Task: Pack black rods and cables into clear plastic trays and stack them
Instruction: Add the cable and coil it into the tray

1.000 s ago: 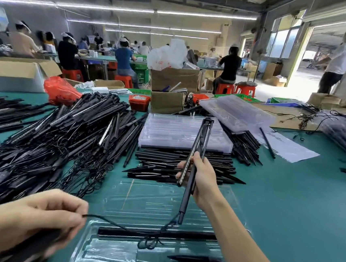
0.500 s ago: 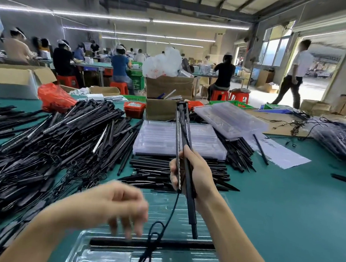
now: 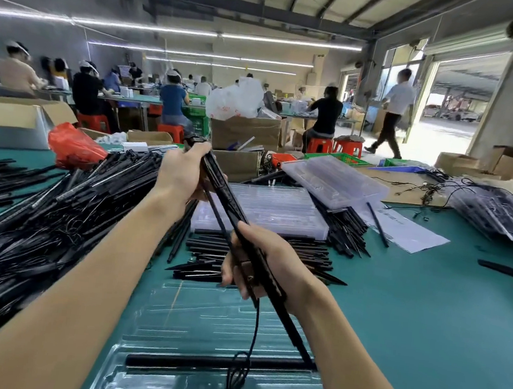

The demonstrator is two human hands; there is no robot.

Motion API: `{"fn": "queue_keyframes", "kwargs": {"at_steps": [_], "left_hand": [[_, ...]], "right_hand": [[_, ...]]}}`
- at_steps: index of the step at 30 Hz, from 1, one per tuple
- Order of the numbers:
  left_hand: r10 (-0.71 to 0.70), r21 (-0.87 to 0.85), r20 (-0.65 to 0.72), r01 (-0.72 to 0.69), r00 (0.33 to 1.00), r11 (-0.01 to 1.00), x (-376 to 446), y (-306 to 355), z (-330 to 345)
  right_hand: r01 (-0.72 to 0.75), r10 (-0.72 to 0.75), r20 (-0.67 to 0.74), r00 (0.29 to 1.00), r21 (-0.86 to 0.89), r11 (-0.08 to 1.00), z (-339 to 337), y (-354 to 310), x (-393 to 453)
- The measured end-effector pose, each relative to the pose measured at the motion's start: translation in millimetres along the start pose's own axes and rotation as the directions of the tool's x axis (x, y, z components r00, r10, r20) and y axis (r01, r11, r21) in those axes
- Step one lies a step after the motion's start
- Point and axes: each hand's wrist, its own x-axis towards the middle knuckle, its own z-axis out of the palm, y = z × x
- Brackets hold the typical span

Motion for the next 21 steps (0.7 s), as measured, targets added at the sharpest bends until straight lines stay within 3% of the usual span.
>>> {"fn": "queue_keyframes", "kwargs": {"at_steps": [3, 6, 9, 14, 18, 21], "left_hand": [[0.004, -0.067, -0.09, -0.01, 0.996, 0.998, 0.3, -11.6, -2.1], [-0.015, -0.161, -0.174, -0.014, 0.985, 0.987, -1.7, -23.1, -10.3], [-0.06, -0.175, -0.261, 0.013, 0.964, 0.984, -1.2, -32.2, -23.1], [-0.19, -0.361, -0.25, 0.09, 0.949, 0.928, -2.2, -45.1, -35.6], [-0.284, -0.497, -0.209, 0.149, 0.936, 0.855, -1.5, -46.9, -44.0], [-0.298, -0.538, -0.177, 0.161, 0.938, 0.827, -1.3, -43.9, -54.1]], "right_hand": [[-0.119, 0.119, 0.012, 0.993, 0.031, 0.992, -10.3, 11.6, -5.8], [-0.264, 0.239, 0.15, 0.959, 0.172, 0.949, -26.9, 32.1, -18.0], [-0.354, 0.271, 0.291, 0.917, 0.285, 0.891, -40.1, 51.5, -34.0], [-0.349, 0.144, 0.433, 0.89, 0.442, 0.826, -38.5, 54.5, -48.6], [-0.29, -0.054, 0.536, 0.843, 0.537, 0.792, -18.6, 59.6, -57.1], [-0.192, -0.16, 0.523, 0.837, 0.555, 0.809, -11.3, 62.4, -62.6]]}}
